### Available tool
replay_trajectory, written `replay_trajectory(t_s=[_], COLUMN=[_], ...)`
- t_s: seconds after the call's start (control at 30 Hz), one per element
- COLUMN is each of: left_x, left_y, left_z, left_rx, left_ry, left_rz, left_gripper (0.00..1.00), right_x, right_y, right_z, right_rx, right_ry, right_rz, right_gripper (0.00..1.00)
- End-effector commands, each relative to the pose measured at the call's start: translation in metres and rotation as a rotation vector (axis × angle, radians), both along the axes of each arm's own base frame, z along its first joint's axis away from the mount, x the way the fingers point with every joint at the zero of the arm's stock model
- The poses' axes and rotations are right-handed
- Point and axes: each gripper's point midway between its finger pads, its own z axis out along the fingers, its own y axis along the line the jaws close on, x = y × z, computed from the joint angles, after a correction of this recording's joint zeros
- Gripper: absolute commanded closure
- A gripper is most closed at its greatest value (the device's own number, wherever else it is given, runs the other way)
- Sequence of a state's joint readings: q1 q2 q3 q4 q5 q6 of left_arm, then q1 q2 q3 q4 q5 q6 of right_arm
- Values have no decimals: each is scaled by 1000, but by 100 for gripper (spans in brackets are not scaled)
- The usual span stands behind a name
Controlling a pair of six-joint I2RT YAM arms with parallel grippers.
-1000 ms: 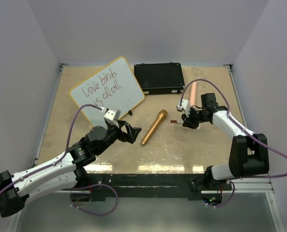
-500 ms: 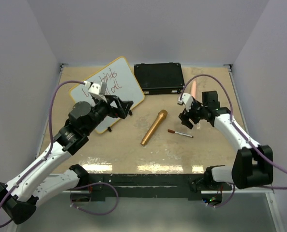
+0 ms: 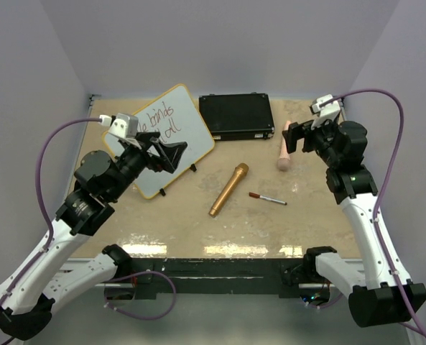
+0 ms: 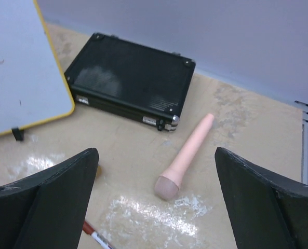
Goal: Write a sentence on the whiteboard
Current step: Reset both arms
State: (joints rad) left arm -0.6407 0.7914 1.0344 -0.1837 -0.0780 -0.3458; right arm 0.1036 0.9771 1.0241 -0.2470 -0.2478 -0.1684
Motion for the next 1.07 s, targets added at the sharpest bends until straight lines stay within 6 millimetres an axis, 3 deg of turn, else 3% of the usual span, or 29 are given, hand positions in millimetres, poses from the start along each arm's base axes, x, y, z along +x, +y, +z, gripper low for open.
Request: replay_trajectory(t_s=[0.0, 0.37, 1.03], left_x=[-6, -16, -16], left_y=[9, 27, 29], left_z=[-2, -8, -24], left_rx=[19, 21, 47], left_ry=[-16, -14, 0], left_rz=[10, 58, 66], left_gripper=[0, 0, 0], right_x=[10, 2, 2], right_y=[-20, -18, -20], right_z=[48, 73, 79], right_rx=[179, 191, 179], right_ry=[-97, -135, -162], right_rz=[-192, -173, -177], right_gripper=[1, 1, 1])
